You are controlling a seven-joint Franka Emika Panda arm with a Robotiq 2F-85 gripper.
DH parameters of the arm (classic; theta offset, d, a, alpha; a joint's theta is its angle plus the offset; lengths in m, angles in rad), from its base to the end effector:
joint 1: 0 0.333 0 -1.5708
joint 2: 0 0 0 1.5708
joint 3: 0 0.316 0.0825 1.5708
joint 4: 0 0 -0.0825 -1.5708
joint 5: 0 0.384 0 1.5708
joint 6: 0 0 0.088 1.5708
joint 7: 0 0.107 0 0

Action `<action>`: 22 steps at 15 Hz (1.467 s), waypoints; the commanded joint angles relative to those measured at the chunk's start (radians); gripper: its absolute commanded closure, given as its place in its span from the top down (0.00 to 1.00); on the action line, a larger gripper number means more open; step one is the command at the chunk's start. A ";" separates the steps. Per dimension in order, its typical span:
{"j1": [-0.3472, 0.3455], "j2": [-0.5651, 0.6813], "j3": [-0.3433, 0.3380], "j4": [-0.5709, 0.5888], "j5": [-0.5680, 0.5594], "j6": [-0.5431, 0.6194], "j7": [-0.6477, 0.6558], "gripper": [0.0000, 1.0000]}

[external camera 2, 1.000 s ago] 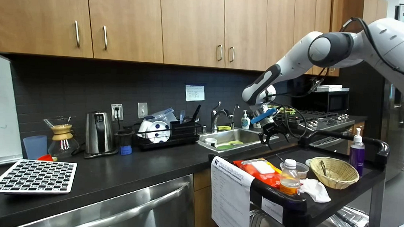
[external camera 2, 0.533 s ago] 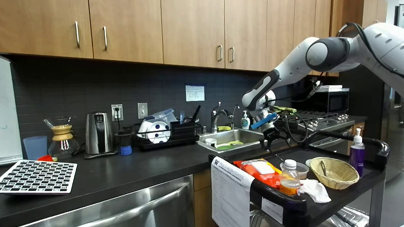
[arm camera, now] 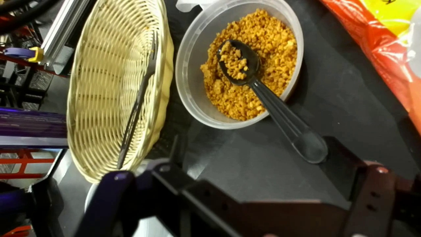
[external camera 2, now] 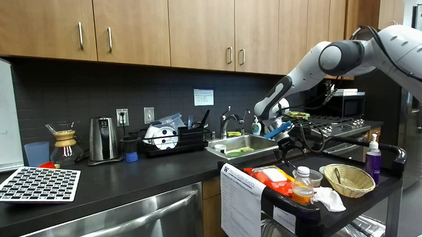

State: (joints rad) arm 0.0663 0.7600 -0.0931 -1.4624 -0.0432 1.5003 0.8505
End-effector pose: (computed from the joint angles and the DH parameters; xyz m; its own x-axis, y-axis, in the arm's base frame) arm 0.6285 -0.0141 0.2015 0.5146 -0.7782 -0.3600 -0.5487 -0.6215 0.5592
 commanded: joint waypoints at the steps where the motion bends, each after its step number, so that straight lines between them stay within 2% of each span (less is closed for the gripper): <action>1: 0.004 -0.016 -0.011 -0.018 -0.008 0.000 -0.021 1.00; 5: 0.008 -0.014 -0.010 -0.009 -0.011 -0.007 -0.026 1.00; 7: 0.010 -0.014 -0.010 -0.012 -0.011 -0.007 -0.030 0.95; 10: 0.012 -0.018 -0.011 -0.031 -0.011 0.002 -0.027 0.93; 12: 0.013 -0.020 -0.012 -0.037 -0.011 0.001 -0.026 0.88; 13: 0.013 -0.019 -0.012 -0.038 -0.011 0.001 -0.026 0.78; 14: 0.013 -0.019 -0.012 -0.039 -0.011 -0.001 -0.025 0.79; 15: 0.014 -0.020 -0.011 -0.039 -0.010 -0.004 -0.026 0.90; 16: 0.015 -0.019 -0.010 -0.036 -0.010 -0.006 -0.026 0.82; 17: 0.016 -0.020 -0.009 -0.034 -0.010 -0.008 -0.026 0.85; 19: 0.021 -0.018 -0.006 -0.023 -0.009 -0.014 -0.026 0.86; 21: 0.028 -0.017 -0.004 -0.014 -0.011 -0.019 -0.028 0.79; 22: 0.032 -0.017 -0.004 -0.012 -0.012 -0.021 -0.028 0.73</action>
State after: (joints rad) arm 0.0816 0.7588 -0.0957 -1.4773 -0.0432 1.4984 0.8339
